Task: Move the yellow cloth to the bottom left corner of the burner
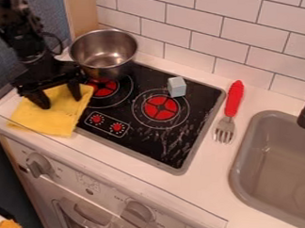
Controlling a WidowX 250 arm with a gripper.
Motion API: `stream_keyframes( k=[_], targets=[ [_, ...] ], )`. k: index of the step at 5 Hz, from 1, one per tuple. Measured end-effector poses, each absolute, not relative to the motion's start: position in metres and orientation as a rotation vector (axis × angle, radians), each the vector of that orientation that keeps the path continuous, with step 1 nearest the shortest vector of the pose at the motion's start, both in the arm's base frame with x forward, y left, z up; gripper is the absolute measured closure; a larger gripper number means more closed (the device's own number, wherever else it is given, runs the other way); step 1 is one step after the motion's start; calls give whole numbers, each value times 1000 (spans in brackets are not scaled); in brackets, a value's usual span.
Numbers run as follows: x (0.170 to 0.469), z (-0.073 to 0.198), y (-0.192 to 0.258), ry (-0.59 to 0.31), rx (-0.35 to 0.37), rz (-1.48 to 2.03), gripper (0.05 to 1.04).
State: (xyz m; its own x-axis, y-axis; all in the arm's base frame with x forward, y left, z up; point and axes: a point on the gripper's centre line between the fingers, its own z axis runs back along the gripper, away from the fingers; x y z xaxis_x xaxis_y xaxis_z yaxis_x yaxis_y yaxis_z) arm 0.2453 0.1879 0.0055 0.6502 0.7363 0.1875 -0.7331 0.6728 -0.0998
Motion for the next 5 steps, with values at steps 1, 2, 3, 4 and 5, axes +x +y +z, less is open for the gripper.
stream_keyframes(
  k=[1,2,3,4,5],
  targets=[
    [241,6,192,-215,-14,847,86],
    [241,6,191,-209,-15,831,86],
    [240,8,189,-203,-23,818,86],
    [244,11,187,-196,-21,788,86],
    [254,17,183,-199,-27,757,85]
  ],
)
